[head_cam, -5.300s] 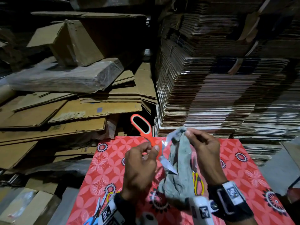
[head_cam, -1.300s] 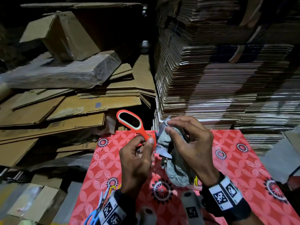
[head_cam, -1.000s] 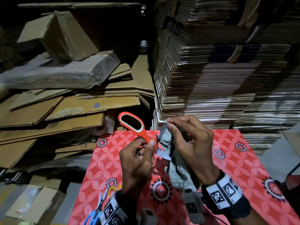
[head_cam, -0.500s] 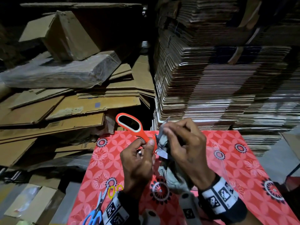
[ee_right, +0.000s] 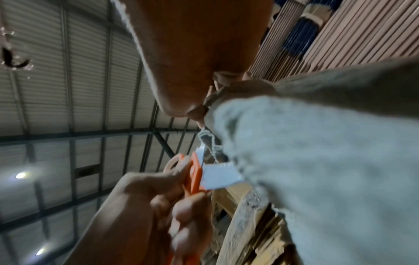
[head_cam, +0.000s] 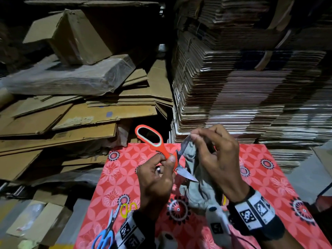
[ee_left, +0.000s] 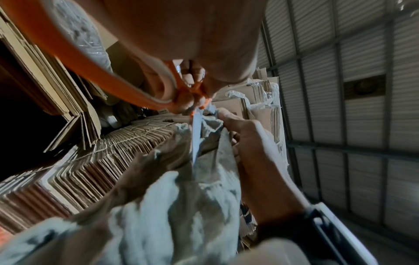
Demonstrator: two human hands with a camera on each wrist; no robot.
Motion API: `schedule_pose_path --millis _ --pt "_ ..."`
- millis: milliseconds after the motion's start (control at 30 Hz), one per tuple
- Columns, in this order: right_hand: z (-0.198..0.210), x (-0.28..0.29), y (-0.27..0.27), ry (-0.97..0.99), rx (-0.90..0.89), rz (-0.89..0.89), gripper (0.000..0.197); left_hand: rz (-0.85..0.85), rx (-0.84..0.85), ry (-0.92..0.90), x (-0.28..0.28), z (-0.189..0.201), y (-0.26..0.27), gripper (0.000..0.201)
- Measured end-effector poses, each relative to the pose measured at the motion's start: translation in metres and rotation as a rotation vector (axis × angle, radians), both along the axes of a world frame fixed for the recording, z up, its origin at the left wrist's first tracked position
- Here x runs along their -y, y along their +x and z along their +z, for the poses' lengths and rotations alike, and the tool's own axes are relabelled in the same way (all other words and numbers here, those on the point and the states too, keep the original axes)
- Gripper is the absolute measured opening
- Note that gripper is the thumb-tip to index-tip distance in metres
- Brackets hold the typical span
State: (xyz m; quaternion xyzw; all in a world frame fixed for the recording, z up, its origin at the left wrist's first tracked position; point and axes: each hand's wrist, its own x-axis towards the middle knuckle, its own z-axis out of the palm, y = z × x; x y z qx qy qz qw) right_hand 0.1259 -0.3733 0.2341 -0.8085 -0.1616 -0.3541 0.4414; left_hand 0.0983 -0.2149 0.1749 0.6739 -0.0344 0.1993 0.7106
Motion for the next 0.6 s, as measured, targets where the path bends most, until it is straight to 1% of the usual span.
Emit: schedule_pose_path --millis 33,167,233,300,367,433,500,567,600 --pt "0.001 0.0 -0.002 -0.012 -0.004 -0.005 0.01 0.0 -0.006 0.013 0.0 -0.001 0.0 0.042" --pt "-0.009 -0.009 -0.017 -0.1 -0.042 0.106 0.009 0.016 0.008 0.053 -0.002 -0.004 0.0 0.045" --pt "-0.005 0.0 -0.007 -0.053 -0.042 0.054 0.009 0.024 0.016 0.08 0.001 -0.001 0.0 0.043" --pt "0.0 0.001 -0.005 -0.01 -0.044 0.007 0.008 0.022 0.003 0.063 0.005 0.001 0.0 0.042" --pt "-0.001 -0.007 -0.012 -0.035 -0.058 0.043 0.009 -0.003 0.001 0.023 0.003 0.002 -0.001 0.043" --pt "-0.004 -0.008 -0.014 -0.066 -0.066 0.074 0.01 0.027 0.032 0.074 0.0 0.0 -0.002 0.042" --pt "-0.003 0.001 -0.006 -0.036 -0.072 0.041 0.01 0.037 0.05 0.126 -0.001 -0.001 -0.002 0.043" --pt "0.0 0.004 -0.003 -0.013 -0.066 0.005 0.009 0.035 0.028 0.122 0.0 -0.002 -0.002 0.043" --pt "-0.001 0.001 -0.006 -0.021 -0.067 0.017 0.009 0.032 0.017 0.114 0.0 -0.002 -0.003 0.043"
